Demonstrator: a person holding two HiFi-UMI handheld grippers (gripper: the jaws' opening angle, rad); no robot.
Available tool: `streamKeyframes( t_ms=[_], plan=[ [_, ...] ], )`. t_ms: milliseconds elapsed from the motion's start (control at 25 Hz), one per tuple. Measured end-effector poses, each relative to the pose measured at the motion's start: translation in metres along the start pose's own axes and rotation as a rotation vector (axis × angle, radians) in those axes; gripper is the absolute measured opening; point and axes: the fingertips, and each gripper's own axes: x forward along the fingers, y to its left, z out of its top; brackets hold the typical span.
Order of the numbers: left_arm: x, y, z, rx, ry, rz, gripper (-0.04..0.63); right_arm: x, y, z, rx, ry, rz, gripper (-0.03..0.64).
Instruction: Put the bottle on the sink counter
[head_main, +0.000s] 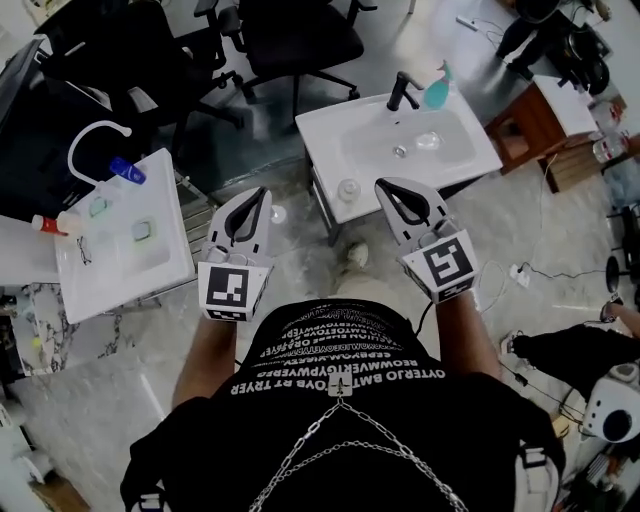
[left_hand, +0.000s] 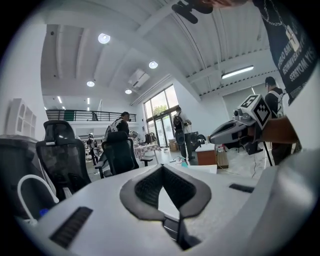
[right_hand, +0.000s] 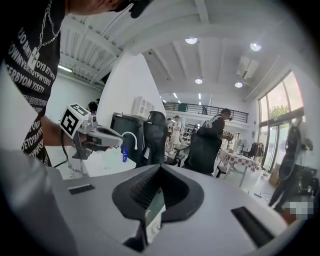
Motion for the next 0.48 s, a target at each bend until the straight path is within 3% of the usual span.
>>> streamKeyframes(
  t_ms=[480],
  plan=[
    [-0.009, -0.025, 0.005, -0.014, -0.002, -0.062, 0.006, -0.017, 0.014, 0.026, -0.066, -0.033, 0.031, -0.005]
  ],
)
